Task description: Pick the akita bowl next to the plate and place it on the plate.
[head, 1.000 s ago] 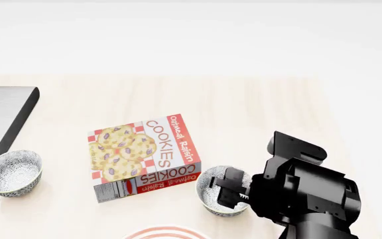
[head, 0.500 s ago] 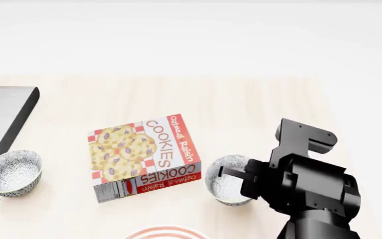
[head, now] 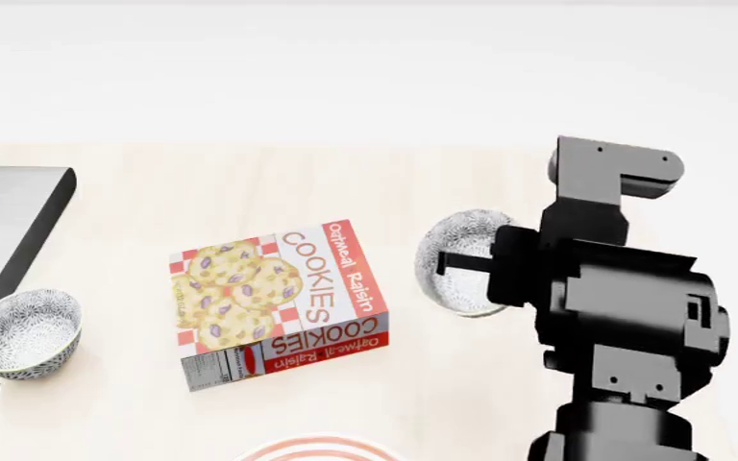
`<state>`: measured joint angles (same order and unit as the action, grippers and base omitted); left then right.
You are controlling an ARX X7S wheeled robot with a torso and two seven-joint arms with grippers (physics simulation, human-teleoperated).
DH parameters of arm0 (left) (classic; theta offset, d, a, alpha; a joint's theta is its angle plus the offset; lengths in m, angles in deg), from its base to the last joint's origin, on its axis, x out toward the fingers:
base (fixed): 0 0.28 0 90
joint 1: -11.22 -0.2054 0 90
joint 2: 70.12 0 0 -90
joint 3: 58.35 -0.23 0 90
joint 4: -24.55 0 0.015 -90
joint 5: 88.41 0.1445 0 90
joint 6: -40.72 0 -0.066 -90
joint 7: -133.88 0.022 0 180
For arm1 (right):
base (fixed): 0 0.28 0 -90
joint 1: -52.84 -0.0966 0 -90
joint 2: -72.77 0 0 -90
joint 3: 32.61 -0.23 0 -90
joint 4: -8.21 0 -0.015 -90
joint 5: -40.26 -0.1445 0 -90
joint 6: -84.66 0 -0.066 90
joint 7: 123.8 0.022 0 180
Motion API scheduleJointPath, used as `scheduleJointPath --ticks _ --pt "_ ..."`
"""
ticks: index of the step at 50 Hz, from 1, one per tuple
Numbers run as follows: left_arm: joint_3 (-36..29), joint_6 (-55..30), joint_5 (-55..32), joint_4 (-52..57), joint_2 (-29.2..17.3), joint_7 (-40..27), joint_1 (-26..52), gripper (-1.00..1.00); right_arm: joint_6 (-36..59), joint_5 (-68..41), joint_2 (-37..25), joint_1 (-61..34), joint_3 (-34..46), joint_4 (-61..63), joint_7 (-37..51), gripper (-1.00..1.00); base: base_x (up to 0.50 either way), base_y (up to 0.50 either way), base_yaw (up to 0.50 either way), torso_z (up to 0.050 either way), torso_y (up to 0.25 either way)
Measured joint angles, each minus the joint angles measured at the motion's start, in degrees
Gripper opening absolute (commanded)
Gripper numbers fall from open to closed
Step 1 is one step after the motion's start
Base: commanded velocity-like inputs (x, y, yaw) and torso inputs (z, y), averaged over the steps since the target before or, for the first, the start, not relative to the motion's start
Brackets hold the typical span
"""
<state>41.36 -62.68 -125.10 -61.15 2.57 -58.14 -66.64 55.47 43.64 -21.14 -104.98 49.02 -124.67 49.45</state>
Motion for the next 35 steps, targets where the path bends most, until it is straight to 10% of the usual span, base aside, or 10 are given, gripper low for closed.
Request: scheduleJointPath --ticks 21,35 --pt "-0.3 0.2 -0.2 0.1 -0.2 -0.3 -0.1 1.00 21.3 -3.5 0.5 0.3 2.5 30.4 -1.6 -1.00 0.00 0.00 0.00 0.000 0.000" --pt "-0.5 0.4 -0.3 -0.1 -0.4 -0.3 -0.1 1.00 27.1 -51.1 -7.6 1.1 4.1 33.8 31.5 -1.00 0.00 0.00 0.00 0.000 0.000"
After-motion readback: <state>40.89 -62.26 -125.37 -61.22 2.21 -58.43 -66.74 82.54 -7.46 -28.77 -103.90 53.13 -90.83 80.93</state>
